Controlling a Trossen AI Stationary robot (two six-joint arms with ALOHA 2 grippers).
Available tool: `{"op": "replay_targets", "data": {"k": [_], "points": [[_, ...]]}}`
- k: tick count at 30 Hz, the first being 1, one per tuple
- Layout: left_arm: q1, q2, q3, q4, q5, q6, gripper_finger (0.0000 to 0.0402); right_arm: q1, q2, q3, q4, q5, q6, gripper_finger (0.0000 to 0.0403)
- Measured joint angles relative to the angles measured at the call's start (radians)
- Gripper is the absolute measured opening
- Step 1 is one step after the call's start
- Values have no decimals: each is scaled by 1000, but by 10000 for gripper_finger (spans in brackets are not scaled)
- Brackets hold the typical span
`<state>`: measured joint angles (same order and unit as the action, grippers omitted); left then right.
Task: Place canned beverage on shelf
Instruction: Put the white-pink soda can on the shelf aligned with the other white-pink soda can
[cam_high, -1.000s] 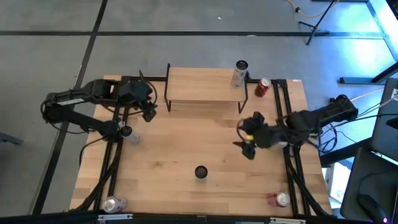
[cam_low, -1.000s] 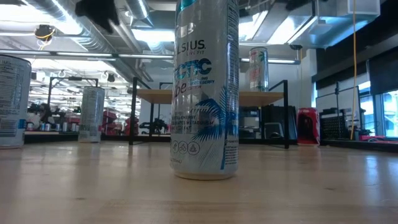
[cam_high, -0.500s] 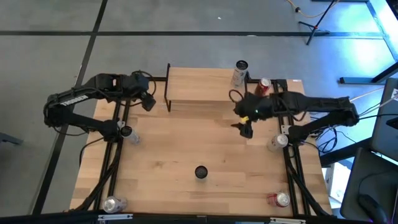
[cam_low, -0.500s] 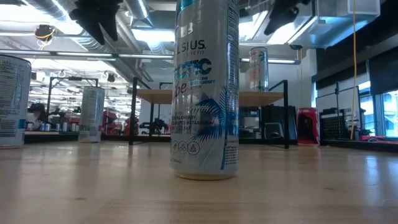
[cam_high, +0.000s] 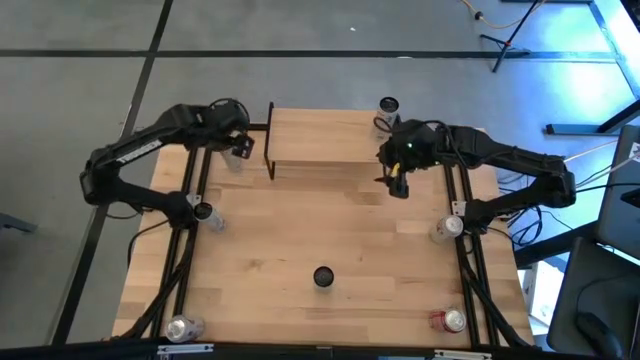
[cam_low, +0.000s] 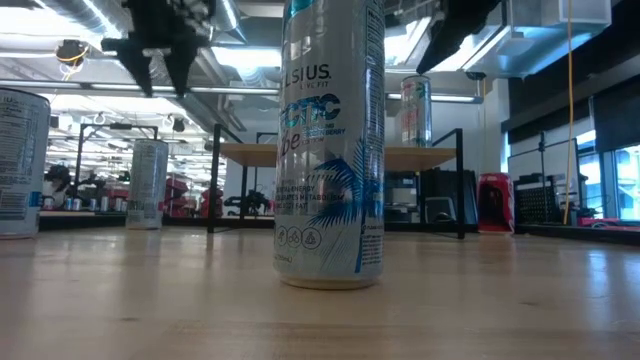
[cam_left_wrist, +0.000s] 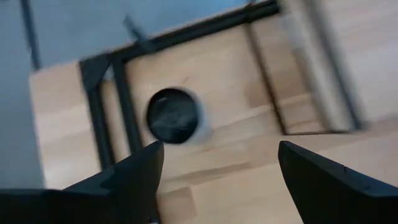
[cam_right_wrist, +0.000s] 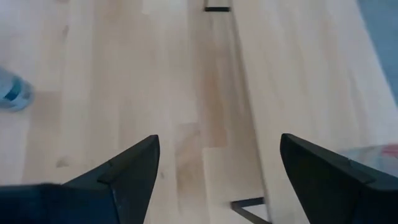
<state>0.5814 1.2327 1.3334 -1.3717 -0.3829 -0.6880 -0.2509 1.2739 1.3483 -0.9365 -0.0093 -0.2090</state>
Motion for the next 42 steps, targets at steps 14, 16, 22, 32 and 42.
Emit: {"op": "replay_targets", "data": {"k": [14, 16, 22, 32, 42], "points": [[375, 147, 0, 41, 232, 194, 306, -80, 0, 0, 0, 1, 13, 319], [393, 169, 0, 40, 249, 195, 306, -80, 0, 0, -5, 1, 12, 319], [421, 225, -1, 29, 296, 211, 306, -77, 0, 0, -8, 0, 2, 319], [420, 259, -58, 19, 300, 230, 306, -77, 0, 0, -8, -1, 2, 319], [412, 238, -142, 127, 297, 292, 286, -77, 0, 0, -6, 1, 24, 319]]}}
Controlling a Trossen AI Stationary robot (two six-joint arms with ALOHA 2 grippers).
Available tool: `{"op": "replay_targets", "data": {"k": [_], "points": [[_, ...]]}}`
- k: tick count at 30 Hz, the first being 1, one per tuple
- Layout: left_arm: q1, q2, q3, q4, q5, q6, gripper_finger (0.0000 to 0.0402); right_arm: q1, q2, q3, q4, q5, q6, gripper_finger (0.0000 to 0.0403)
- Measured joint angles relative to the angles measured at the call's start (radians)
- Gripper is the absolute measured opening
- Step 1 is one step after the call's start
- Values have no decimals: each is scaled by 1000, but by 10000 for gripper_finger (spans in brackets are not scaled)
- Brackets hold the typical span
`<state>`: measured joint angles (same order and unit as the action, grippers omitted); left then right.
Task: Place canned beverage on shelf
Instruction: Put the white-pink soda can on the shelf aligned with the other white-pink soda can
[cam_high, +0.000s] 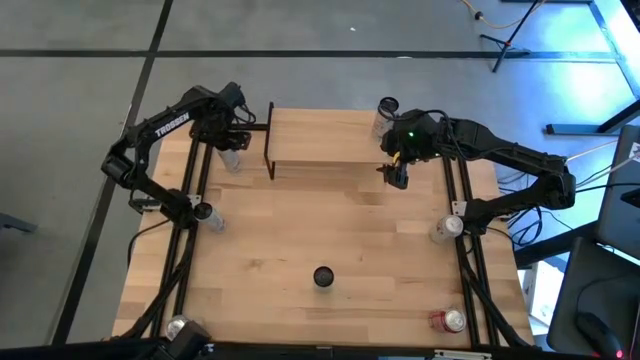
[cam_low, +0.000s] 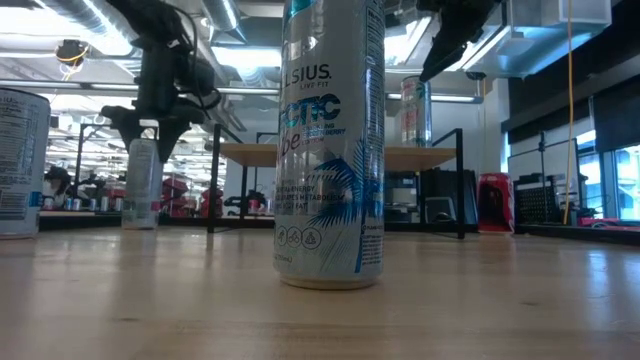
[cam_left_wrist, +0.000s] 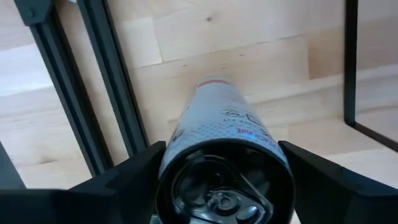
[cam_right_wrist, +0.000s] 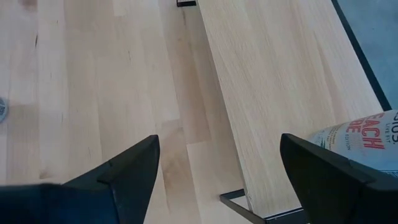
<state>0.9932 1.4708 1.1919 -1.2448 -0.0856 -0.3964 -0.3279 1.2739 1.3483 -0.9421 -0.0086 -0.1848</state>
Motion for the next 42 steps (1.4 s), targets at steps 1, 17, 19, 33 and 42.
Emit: {"op": "replay_targets", "data": {"k": [1, 17, 19, 33, 42], "points": [[0, 0, 0, 0, -1, 11, 278, 0, 0, 0, 0, 0, 0, 319], [-76, -137, 84, -73, 58, 70, 218, 0, 0, 0, 84, 1, 32, 319], [-101, -172, 110, -104, 82, 70, 219, 0, 0, 0, 94, 1, 61, 319], [-486, -272, 200, -287, 187, -56, 223, 84, -1, 0, 121, -126, 227, 319], [-833, -184, 252, -155, 173, -204, 224, 322, 0, 0, 95, -142, 236, 319]]}}
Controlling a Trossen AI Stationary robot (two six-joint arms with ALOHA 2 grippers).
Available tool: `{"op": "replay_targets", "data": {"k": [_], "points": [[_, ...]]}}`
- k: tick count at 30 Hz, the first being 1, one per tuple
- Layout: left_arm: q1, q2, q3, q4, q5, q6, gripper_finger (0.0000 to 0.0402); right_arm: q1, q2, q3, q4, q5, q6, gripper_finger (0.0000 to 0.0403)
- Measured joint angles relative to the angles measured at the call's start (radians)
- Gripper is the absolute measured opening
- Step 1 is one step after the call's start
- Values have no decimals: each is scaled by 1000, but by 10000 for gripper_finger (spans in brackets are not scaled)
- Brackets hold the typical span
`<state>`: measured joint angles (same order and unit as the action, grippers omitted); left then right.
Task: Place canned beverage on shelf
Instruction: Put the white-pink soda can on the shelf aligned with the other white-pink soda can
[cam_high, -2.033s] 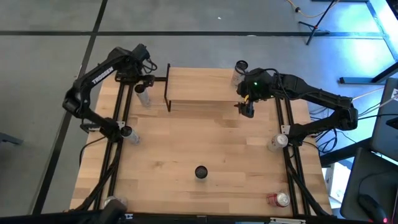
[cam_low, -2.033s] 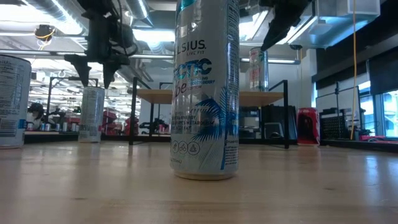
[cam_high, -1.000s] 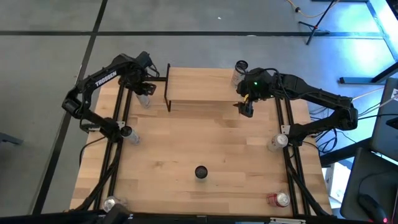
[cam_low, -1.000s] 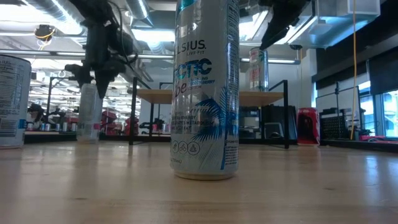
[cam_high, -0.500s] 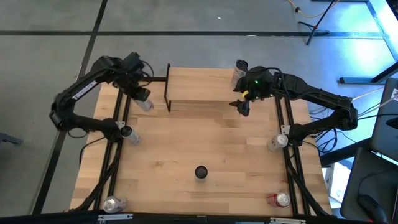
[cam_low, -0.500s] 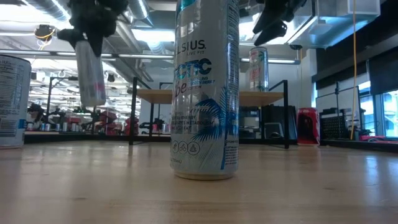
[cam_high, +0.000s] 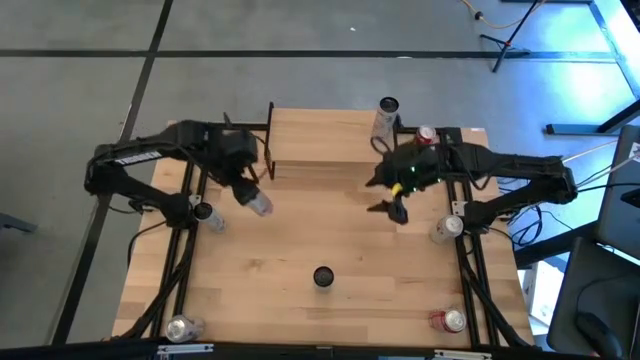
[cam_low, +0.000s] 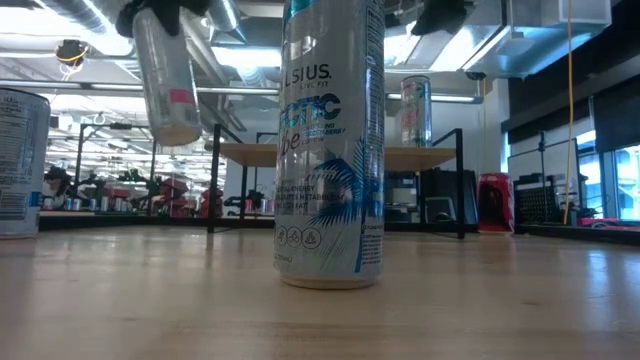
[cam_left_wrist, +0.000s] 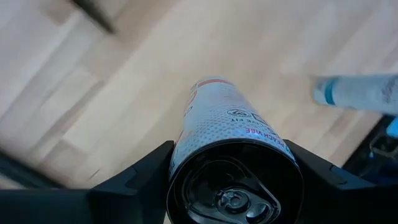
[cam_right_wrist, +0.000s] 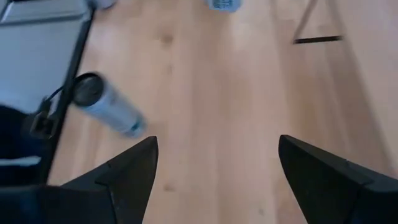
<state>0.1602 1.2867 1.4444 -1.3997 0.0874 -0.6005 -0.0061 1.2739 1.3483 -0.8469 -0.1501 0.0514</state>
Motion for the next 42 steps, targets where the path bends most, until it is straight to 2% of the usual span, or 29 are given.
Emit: {"op": "replay_targets", "data": {"k": [4, 11, 18, 23, 33, 42], "points": [[-115, 92, 33, 53, -49, 13, 225, 81, 0, 0, -16, 0, 30, 319], [-221, 268, 127, 62, -52, 144, 224, 172, 0, -45, -20, 9, 97, 319], [-290, 455, 285, 36, -58, 409, 222, 184, 0, -148, -15, 11, 199, 319], [-336, 561, 323, -31, -58, 629, 222, 184, 0, -190, -5, 11, 241, 319], [-414, 606, 323, -20, -85, 863, 229, 183, 0, -196, 70, 9, 265, 319], [-431, 606, 323, 2, -68, 873, 255, 183, 0, -196, 98, 11, 282, 319]]}}
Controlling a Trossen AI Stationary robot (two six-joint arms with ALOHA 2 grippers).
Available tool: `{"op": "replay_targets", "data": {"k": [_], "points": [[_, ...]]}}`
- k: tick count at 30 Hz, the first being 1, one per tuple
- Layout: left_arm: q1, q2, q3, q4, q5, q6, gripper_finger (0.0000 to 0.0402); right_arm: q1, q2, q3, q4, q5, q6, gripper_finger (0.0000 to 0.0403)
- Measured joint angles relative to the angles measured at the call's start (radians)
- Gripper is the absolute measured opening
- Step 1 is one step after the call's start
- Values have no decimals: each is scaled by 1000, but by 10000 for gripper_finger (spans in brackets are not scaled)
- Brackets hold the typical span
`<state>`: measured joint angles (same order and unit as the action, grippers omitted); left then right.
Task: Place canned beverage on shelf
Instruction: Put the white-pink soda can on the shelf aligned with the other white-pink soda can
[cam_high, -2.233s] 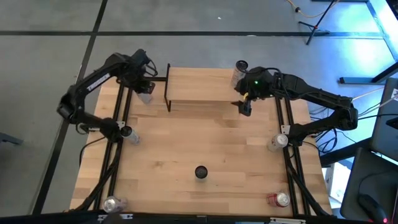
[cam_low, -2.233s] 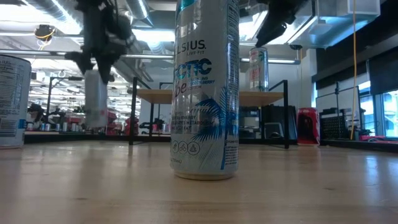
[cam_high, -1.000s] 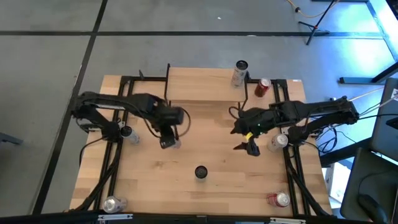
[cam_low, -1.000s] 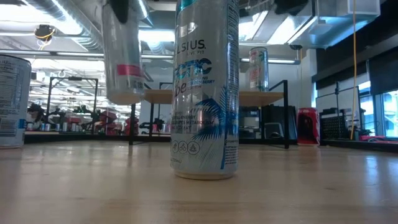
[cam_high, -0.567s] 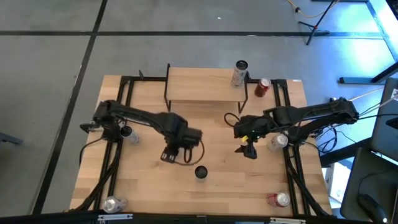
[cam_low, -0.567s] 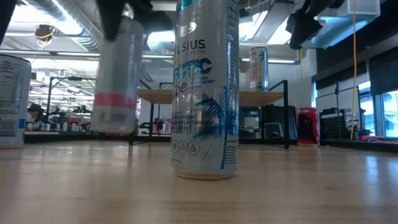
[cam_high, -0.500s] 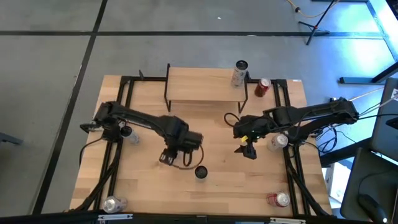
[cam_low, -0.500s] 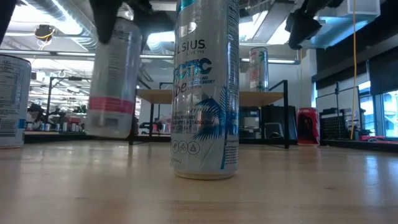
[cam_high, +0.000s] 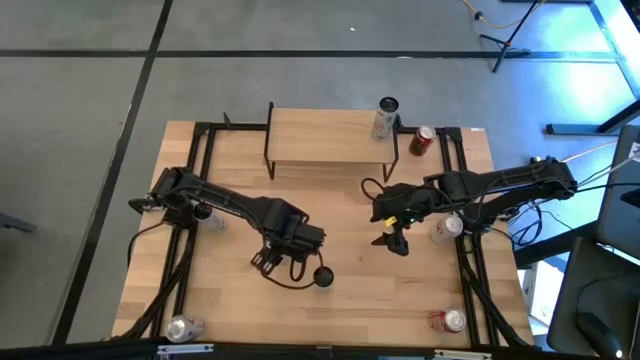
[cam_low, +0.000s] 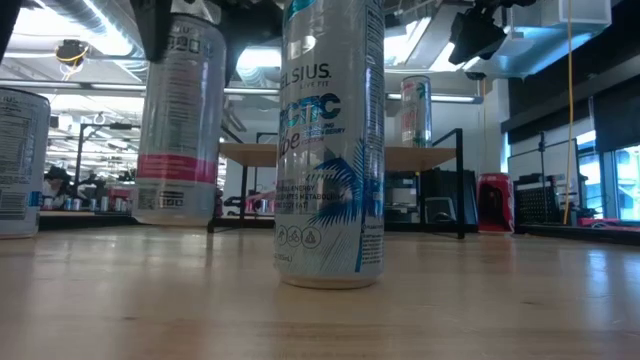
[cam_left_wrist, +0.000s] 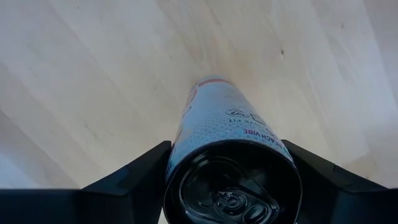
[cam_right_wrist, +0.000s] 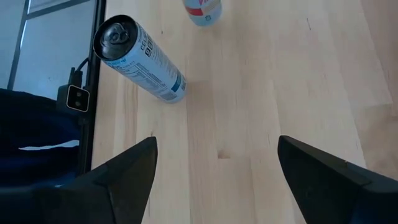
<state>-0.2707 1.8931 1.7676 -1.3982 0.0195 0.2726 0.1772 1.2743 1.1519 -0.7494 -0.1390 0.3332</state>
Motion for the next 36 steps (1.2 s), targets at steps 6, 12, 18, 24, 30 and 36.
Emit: {"op": "replay_targets", "data": {"k": [6, 12, 18, 24, 30, 36], "points": [[0, 0, 0, 72, 1, 0, 258, 0, 0, 0, 0, 0, 0, 319], [1, 0, 0, 114, 1, -1, 259, 0, 0, 0, 0, 0, 0, 319], [2, 7, 0, 132, -7, -8, 259, 0, 0, 0, 0, 13, 0, 319], [0, 52, -14, 116, -7, -29, 260, 0, 0, 0, -1, 19, 0, 319], [-6, 60, -13, 123, -19, -36, 272, 0, 0, 0, -1, 19, -1, 319], [-5, 62, -13, 129, -26, -60, 315, 0, 0, 0, -1, 19, -1, 319]]}}
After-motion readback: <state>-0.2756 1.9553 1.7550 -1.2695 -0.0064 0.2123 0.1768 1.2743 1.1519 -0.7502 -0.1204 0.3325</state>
